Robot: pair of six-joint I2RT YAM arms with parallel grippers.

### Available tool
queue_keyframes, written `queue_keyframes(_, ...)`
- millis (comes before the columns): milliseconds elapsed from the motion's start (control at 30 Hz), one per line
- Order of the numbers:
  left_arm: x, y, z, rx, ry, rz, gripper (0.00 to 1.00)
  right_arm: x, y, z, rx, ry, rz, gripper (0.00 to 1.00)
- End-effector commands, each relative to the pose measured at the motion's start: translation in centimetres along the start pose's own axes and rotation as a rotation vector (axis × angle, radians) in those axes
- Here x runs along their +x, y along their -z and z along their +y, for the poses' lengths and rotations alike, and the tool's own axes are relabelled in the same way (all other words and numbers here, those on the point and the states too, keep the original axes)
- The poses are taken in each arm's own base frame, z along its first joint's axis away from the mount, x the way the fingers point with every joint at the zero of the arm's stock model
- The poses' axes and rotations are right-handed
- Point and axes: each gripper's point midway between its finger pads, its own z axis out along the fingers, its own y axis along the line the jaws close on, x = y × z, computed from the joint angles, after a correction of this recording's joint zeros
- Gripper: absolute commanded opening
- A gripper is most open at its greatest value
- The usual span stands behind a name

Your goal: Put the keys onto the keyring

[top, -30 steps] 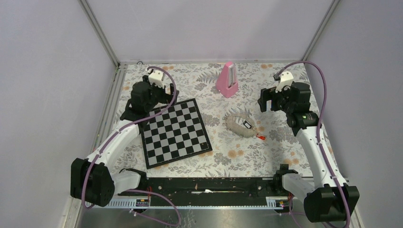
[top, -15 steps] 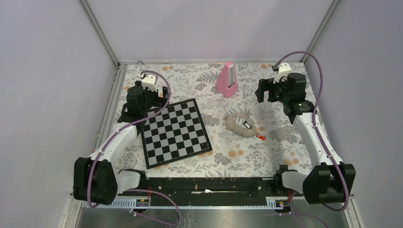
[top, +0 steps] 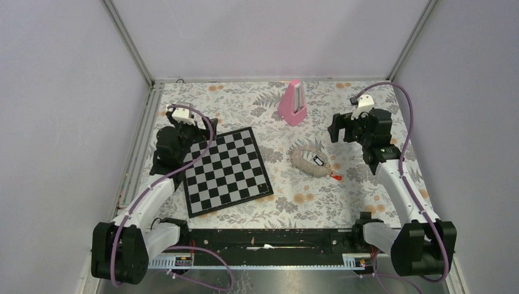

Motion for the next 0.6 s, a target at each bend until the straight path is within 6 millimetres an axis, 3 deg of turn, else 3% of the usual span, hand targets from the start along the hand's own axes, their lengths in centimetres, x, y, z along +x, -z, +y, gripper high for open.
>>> queue_keyframes(0, -3.0, 0.7, -0.5, 0.026, -0.021, -0.119, 0.99, -2.2, -0.1, -0.6, 0.025, 0.024, -0.083, 1.00)
queue_keyframes(100, -3.4, 1.3, -0.4, 0.021, -0.053, -0.130, 0.99, -1.8, 0.0, -0.5, 0.016, 0.034, -0.053, 1.00)
queue_keyframes(200, -3.0, 1.6, -0.7, 0.037, -0.083, -0.092, 0.99, 0.2, 0.7, 0.0, -0.017, 0.078, 0.041, 1.00)
queue_keyframes(433, 0.8, 2.7, -4.2, 0.270, -0.117, 0.099, 0.99, 8.1, 3.8, 0.9, -0.122, 0.271, 0.273, 1.00)
queue_keyframes(567, 1.8, 2.9, -5.5, 0.350, -0.099, 0.162, 0.99, 12.0, 4.4, 0.5, -0.145, 0.310, 0.397, 1.00)
